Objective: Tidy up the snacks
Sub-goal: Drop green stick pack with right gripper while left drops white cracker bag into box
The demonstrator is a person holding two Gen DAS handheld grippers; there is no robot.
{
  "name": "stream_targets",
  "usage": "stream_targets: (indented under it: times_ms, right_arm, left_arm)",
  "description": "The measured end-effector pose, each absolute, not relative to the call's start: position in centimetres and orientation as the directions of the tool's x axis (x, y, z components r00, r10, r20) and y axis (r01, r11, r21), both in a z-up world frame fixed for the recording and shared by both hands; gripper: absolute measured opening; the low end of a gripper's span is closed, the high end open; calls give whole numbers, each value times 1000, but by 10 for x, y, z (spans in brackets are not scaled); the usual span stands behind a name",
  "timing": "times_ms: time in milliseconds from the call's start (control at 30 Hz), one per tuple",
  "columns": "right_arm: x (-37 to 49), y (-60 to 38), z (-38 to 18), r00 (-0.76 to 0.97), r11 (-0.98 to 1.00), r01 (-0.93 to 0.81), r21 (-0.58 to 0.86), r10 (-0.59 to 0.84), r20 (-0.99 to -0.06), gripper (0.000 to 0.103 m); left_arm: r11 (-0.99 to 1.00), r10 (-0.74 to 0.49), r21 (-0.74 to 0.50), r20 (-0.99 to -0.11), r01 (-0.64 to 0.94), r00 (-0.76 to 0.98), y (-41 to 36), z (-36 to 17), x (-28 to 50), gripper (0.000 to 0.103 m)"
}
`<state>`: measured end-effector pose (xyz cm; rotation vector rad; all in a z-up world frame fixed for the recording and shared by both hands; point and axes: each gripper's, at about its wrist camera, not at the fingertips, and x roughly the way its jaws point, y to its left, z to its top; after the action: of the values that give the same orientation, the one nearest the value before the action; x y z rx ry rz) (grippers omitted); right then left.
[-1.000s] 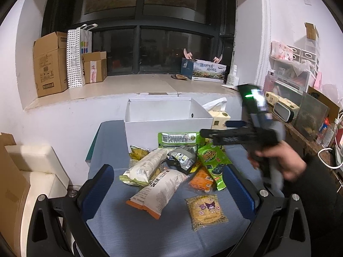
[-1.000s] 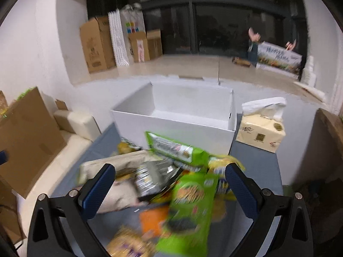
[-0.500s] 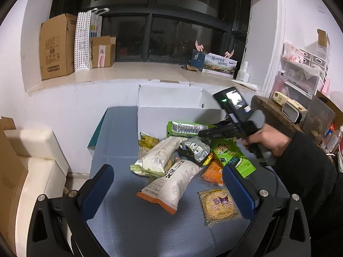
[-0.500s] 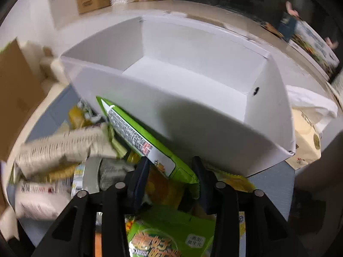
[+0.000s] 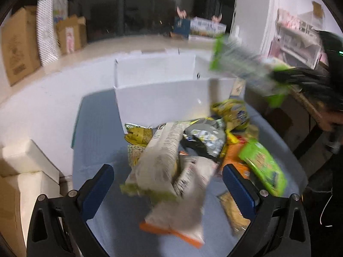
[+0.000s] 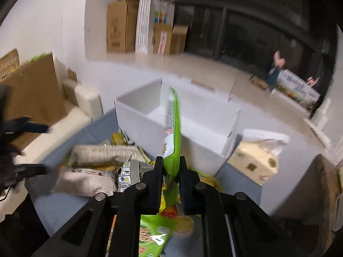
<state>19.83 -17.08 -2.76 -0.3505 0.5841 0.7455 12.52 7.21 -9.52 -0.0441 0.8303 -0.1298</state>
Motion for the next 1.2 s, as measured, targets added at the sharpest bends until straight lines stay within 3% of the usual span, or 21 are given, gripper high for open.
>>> stream_targets:
  times_ms: [200, 233, 267, 300, 333, 433, 633, 867, 1033, 1200]
  right_arm:
    - [164, -202, -17, 606, 696, -716, -47, 587, -537, 13]
    - [159, -206, -19, 607, 696, -717, -44, 592, -531, 13]
    - [156, -210, -21, 600, 696, -718, -30, 596, -534, 13]
    - [155, -213, -24, 594, 698, -716, -14, 598, -538, 13]
    - [155, -217, -28, 584, 700, -714, 13, 604, -542, 13]
    - [157, -222, -37, 567, 704, -708, 59, 616, -546, 13]
    - [154, -225, -41, 560, 702, -703, 112, 644, -521, 13]
    - [172, -216, -26, 588, 718, -669, 191, 668, -456, 13]
    - [230, -185, -17, 626, 773, -601, 206, 615, -480, 13]
    - [304, -145, -16, 629, 813, -548, 198, 556, -544, 13]
  left_arm:
    - [986, -163, -123, -843, 112, 512, 85, -142, 193, 102]
    - [987, -158, -118, -857, 112, 490, 83, -150, 200, 98]
    - [986, -160, -119, -861, 116, 483, 82, -155, 202, 91]
    - [983, -176, -135, -866, 120, 468, 80, -160, 206, 62]
    - [981, -191, -154, -869, 117, 456, 80, -163, 207, 47]
    - [980, -198, -171, -855, 100, 480, 79, -162, 197, 39]
    - [985, -170, -156, -789, 75, 590, 84, -138, 149, 37]
    - [980, -139, -200, -610, 19, 780, 92, -74, 119, 36]
    - [973, -96, -228, -560, -41, 823, 94, -37, 180, 36]
    - [973, -21, -194, -607, -123, 794, 97, -27, 269, 36]
